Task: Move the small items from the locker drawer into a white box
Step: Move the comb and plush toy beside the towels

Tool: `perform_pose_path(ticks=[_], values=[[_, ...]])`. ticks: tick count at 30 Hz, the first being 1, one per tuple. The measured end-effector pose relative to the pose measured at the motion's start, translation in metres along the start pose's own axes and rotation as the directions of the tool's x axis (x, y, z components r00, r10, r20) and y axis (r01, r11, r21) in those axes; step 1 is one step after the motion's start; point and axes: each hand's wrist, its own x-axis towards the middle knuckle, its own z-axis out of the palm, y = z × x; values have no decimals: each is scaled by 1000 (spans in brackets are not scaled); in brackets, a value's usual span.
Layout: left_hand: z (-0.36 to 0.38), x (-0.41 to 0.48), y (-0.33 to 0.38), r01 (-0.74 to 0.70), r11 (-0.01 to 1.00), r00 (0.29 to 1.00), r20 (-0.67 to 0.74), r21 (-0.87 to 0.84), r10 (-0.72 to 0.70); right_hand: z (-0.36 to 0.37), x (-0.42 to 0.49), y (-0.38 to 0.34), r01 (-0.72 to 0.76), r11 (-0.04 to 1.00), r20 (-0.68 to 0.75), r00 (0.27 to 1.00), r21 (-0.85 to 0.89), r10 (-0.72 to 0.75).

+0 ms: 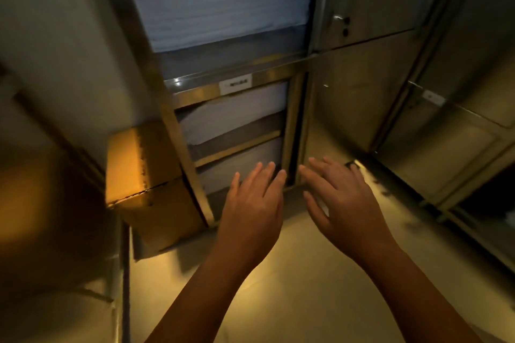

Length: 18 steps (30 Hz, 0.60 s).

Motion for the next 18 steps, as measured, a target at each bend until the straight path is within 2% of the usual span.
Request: perform_pose_path(ticks=[8, 18], values=[[61, 70, 79, -262, 941, 955, 82, -215, 284, -41, -37, 88, -297, 935, -100, 954, -195, 282], [141, 180, 170, -528, 751, 808, 38, -396, 588, -81, -43, 192, -605, 728, -254, 796, -322, 548]])
